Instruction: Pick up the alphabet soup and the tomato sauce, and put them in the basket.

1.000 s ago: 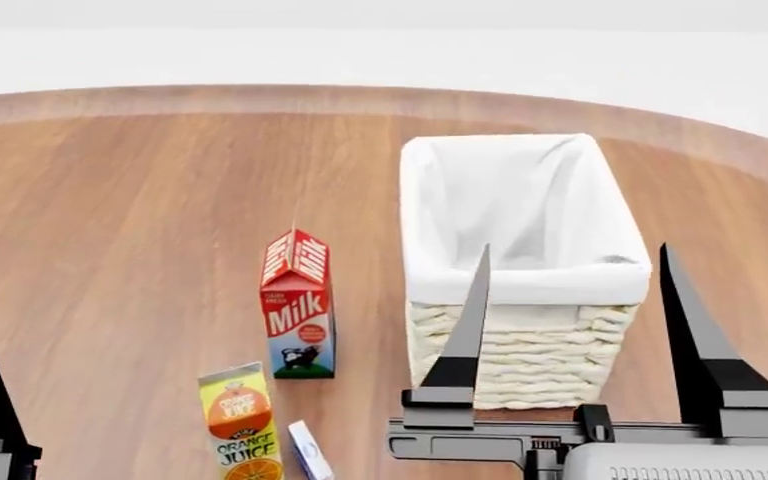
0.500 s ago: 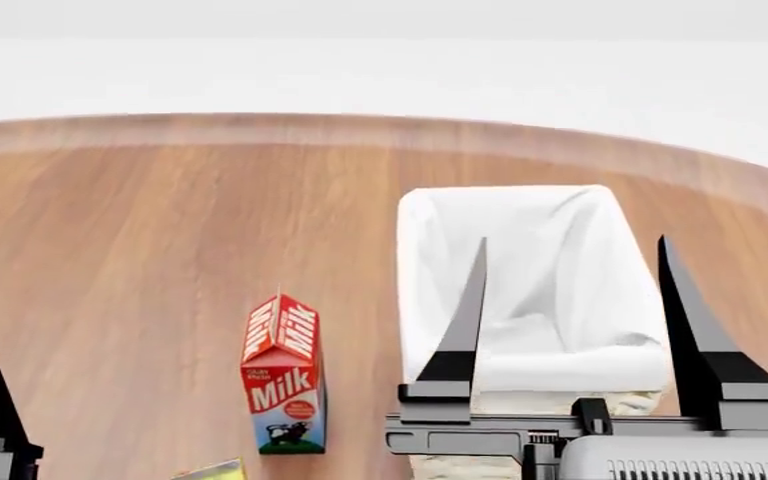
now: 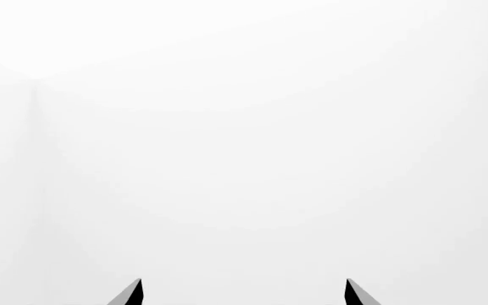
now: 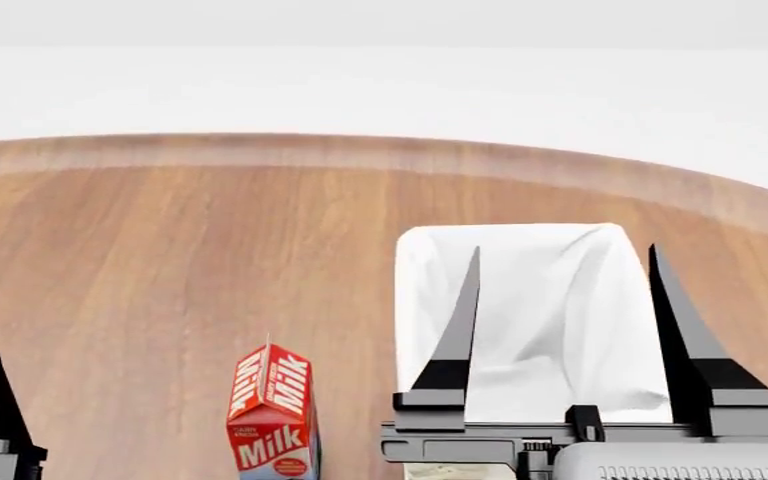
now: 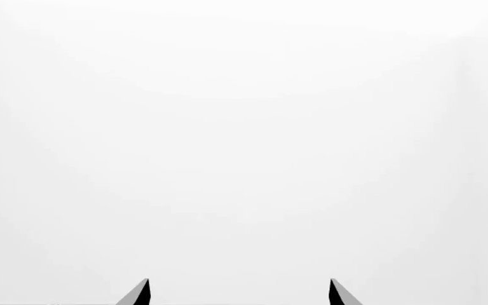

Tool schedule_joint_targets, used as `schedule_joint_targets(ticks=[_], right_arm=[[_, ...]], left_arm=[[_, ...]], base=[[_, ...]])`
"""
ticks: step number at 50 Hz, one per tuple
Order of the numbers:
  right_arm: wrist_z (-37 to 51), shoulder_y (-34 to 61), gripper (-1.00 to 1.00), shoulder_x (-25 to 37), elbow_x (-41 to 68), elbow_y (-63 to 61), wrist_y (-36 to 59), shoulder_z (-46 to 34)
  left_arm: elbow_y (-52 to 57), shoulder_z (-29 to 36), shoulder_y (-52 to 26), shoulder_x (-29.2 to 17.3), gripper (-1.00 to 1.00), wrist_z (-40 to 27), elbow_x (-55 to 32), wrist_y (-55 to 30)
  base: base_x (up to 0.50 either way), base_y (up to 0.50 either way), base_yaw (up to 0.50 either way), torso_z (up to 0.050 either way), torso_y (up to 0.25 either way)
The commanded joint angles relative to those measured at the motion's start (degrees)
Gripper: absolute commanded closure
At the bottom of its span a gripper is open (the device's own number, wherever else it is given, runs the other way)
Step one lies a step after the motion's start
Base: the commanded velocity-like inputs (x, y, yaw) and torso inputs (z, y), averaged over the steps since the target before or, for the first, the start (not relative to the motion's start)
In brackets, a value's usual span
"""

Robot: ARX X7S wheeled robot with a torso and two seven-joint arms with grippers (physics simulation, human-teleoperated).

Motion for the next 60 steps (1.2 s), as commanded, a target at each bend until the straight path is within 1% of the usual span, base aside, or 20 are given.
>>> schedule_joint_targets(ticks=[1,5,6,7,8,10,12,15,17,20,22,23,24,26,29,38,44,48,54,60], right_arm=[[0.0,0.1,-1.00,0.4,0.4,-1.0,0.4,-0.4],[-1.0,-0.8,-1.00,0.6,1.9,-0.5,-0.6,-0.4],[-1.0,0.9,-1.00,0.6,4.0,-2.5,3.2,0.1],[-1.7,2.7,-1.00,0.4,10.0,-4.5,8.4,2.1],[-2.5,2.5,-1.00,0.1,13.4,-4.6,9.4,3.3],[-0.9,7.1,-1.00,-0.1,22.5,-6.0,19.4,6.6],[3.9,16.1,-1.00,0.2,35.3,-6.9,34.2,11.3],[6.4,20.8,-1.00,1.4,41.5,-7.5,41.8,12.9],[10.6,25.3,-1.00,1.0,51.3,-5.9,49.4,17.4],[19.9,30.9,-1.00,0.8,65.6,-1.2,58.8,22.2],[25.8,31.9,-1.00,1.5,73.3,0.2,62.5,22.8],[25.7,29.9,-1.00,1.7,73.0,-0.7,62.6,22.6],[33.1,32.0,-1.00,3.3,81.3,1.9,64.2,21.5],[38.6,32.6,-1.00,4.9,87.2,2.6,64.3,19.8],[51.7,29.4,-1.00,10.3,100.6,4.7,61.8,11.7],[68.6,34.8,-1.00,21.5,120.3,2.9,51.4,-2.9],[69.4,34.9,-1.00,25.9,124.6,-1.6,46.2,-9.6],[69.7,27.7,-1.00,26.9,122.0,-4.3,43.6,-13.4],[69.7,24.3,-1.00,28.7,120.3,-9.6,39.1,-18.0],[67.4,19.0,-1.00,29.8,115.9,-11.0,38.6,-19.2]], left_arm=[[0.0,0.2,0.2,-0.1,-1.00,-0.3,-0.1,0.1],[0.0,0.2,0.2,-0.2,-1.00,-0.4,-0.2,0.1],[0.0,0.3,0.2,-0.3,-1.00,-0.4,-0.1,0.0],[0.1,0.3,0.1,-0.3,-1.00,-0.4,-0.1,-0.2],[0.2,0.3,0.1,-0.3,-1.00,-0.4,-0.1,-0.3],[0.4,0.1,0.0,-0.4,-1.00,-0.5,-0.3,-0.6],[0.3,0.3,-0.3,-0.4,-1.00,-0.5,-0.2,-0.8],[0.6,1.1,-0.7,-0.6,-1.00,-0.6,0.8,-1.6],[1.3,0.8,-0.9,-0.8,-1.00,-0.6,0.8,-2.2],[1.4,0.4,-0.6,-1.0,-1.00,-0.8,0.8,-2.2],[1.7,0.2,-0.5,-1.1,-1.00,-0.7,0.5,-2.5],[2.0,0.1,-0.5,-1.2,-1.00,-0.7,0.4,-2.7],[2.4,-0.1,-0.6,-1.2,-1.00,-0.7,0.3,-3.2],[3.1,-0.1,-0.7,-1.3,-1.00,-0.8,0.4,-3.9],[3.9,0.4,-0.8,-1.4,-1.00,-0.9,0.9,-4.9],[4.7,1.3,-1.9,-1.3,-1.00,-1.0,1.1,-6.5],[4.5,1.1,-1.7,-1.2,-1.00,-1.1,0.5,-6.2],[4.6,1.5,-2.9,-1.2,-1.00,-1.0,0.7,-7.2],[4.5,1.1,-2.3,-1.4,-1.00,-1.2,0.5,-6.6],[4.6,0.6,-1.3,-1.7,-1.00,-1.4,0.4,-5.9]], base=[[0.00,0.00,0.00,0.000,0.000],[0.00,0.00,0.00,0.000,0.000],[0.00,0.00,0.00,0.000,0.000],[0.00,0.00,0.00,0.000,0.000],[0.00,0.00,0.00,0.000,0.000],[0.00,0.00,0.00,0.000,0.000],[0.00,0.00,0.00,0.000,0.000],[0.00,0.00,0.00,0.000,0.000],[0.00,0.00,0.00,0.000,0.000],[0.00,0.00,0.00,0.000,0.000],[0.00,0.00,0.00,0.000,0.000],[0.00,0.00,0.00,0.000,0.000],[0.00,0.00,0.00,0.000,0.000],[0.00,0.00,0.00,0.000,0.000],[0.00,0.00,0.00,0.000,0.000],[0.00,0.00,0.00,0.000,0.000],[0.00,0.00,0.00,0.000,0.000],[0.00,0.00,0.00,0.000,0.000],[0.00,0.00,0.00,0.000,0.000],[0.00,0.00,0.00,0.000,0.000]])
